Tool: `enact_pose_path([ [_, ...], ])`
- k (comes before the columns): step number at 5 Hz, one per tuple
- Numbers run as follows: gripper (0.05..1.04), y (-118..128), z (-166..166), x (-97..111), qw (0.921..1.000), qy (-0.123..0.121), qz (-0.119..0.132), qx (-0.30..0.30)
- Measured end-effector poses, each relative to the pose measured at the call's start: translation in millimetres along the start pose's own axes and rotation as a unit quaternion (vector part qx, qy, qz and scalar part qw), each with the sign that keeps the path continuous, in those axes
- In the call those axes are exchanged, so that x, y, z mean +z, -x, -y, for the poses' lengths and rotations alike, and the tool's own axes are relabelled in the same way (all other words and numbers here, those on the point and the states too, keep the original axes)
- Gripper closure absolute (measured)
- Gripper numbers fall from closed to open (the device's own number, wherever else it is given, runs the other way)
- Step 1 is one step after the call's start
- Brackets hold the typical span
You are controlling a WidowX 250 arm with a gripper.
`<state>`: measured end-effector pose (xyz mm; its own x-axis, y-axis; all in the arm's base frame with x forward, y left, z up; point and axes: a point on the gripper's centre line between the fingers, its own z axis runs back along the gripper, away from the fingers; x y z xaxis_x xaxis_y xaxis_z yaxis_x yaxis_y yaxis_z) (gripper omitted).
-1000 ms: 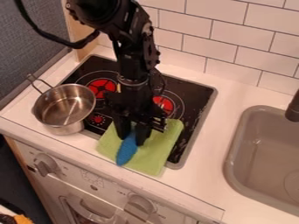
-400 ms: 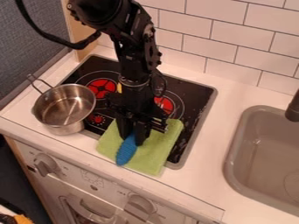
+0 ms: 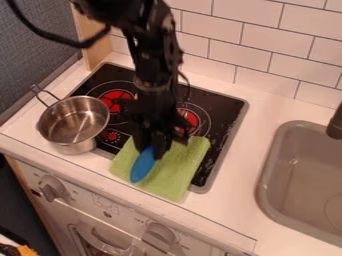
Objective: Move the fork on top of the piece of cloth to the left side of the burner
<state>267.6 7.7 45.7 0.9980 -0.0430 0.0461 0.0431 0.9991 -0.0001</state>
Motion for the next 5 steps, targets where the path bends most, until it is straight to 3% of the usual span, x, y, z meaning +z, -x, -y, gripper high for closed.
enact_pose_path([
  [1, 0.75, -8, -21, 40, 0.9982, 0.012, 0.046, 0.035],
  [2, 0.75, -20, -48, 48, 0.9963, 0.018, 0.049, 0.068],
  [3, 0.75, -41, -91, 35, 0.994, 0.016, 0.026, 0.105],
  [5, 0.75, -93, -146, 16, 0.9957, -0.023, -0.018, 0.088],
])
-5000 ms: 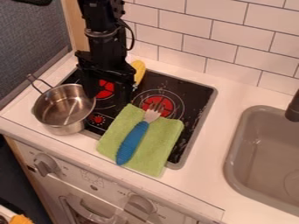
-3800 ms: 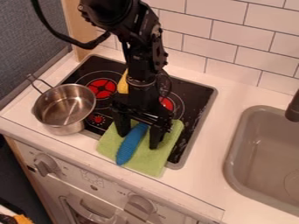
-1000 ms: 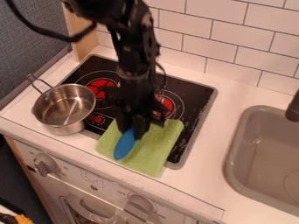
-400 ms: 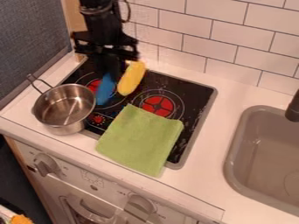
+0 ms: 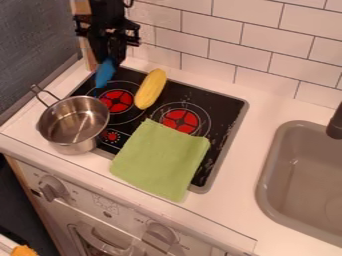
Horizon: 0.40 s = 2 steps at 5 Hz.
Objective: Move the fork on top of the piece of cloth to the left side of the burner
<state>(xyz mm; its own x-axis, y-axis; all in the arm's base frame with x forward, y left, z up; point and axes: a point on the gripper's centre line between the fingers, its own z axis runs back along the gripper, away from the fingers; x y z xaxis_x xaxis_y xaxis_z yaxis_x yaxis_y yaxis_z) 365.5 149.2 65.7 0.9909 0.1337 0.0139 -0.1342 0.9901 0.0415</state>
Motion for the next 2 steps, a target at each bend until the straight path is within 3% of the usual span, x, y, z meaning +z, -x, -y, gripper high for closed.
enact_pose_path([
  [1, 0.75, -19, -11, -5, 0.9997, -0.021, -0.005, -0.014],
  [2, 0.75, -22, -17, -16, 0.9989, -0.035, -0.018, -0.027],
])
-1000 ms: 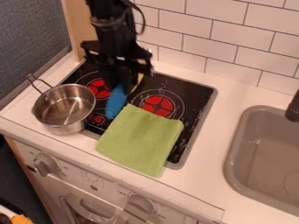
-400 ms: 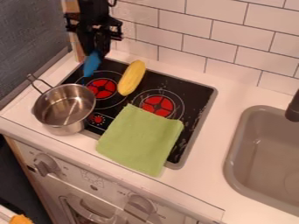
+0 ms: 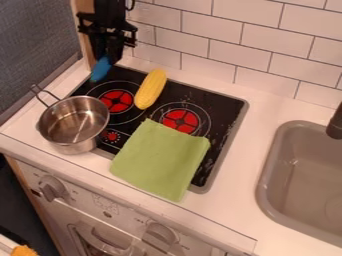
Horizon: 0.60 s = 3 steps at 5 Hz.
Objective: Move the fork on top of the piece of cloth to the left side of the burner
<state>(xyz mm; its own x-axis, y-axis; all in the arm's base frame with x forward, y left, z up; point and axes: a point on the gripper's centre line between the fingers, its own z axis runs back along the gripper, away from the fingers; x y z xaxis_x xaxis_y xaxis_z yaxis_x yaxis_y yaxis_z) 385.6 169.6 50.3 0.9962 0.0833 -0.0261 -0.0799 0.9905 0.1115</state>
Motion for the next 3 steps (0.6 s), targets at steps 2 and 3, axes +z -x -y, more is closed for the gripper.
enact_pose_path([
  [2, 0.673, 14, 6, -17, 0.9997, 0.008, -0.022, -0.005],
  [3, 0.381, 18, 7, -12, 0.9999, 0.004, -0.013, -0.008],
])
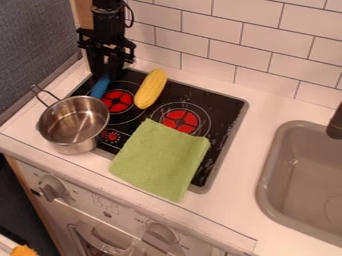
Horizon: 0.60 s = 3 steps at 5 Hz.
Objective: Move the fork on top of the piece of cloth to the left side of the burner
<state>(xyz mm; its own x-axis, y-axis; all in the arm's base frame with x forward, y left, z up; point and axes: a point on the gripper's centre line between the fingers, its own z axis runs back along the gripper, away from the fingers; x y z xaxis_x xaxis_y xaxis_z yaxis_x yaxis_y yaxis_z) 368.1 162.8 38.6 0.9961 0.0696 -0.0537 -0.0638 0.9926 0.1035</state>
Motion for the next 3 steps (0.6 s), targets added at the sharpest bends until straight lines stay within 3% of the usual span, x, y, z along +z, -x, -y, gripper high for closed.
enact_pose_path([
  [1, 0.117, 4, 2, 8, 0.9997, -0.008, 0.021, -0.008],
  [2, 0.082, 8, 14, 19, 0.999, -0.008, 0.042, -0.013],
  [3, 0.083, 11, 19, 19, 0.9988, 0.0, 0.048, -0.011],
])
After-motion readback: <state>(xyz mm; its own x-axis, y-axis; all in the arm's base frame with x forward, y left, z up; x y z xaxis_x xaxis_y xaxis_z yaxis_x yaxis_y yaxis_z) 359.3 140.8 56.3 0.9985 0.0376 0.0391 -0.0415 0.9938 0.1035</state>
